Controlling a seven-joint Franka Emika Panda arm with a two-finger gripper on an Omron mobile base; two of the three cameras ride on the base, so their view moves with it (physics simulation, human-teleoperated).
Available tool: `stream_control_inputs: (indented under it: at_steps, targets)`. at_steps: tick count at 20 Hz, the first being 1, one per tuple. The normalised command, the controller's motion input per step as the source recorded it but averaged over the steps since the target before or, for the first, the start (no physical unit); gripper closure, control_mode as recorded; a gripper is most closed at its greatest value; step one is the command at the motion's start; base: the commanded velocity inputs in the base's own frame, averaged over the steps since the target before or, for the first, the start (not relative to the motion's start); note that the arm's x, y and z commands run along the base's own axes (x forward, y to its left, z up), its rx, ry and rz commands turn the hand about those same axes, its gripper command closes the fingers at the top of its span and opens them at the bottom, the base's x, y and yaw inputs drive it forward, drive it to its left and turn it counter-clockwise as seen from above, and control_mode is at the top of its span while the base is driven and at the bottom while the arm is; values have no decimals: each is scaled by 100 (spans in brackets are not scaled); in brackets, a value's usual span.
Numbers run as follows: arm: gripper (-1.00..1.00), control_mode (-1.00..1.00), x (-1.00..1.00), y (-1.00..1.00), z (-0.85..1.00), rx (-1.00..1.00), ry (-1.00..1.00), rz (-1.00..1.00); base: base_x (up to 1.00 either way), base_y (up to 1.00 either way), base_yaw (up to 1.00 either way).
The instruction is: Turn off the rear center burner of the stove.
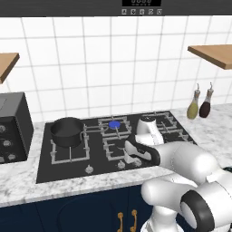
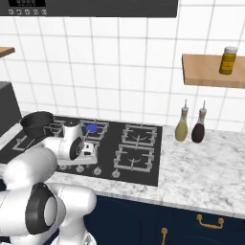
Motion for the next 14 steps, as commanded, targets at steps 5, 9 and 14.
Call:
stream_control_inputs:
  at_steps: [5,9,14]
  targets:
    - [-100,-100,1,0,-15,0,0,0,0,0,0]
    - [-100,-100,3,1,-15,0,0,0,0,0,0]
    - [-100,-100,2,2,-18,0,0,0,0,0,0]
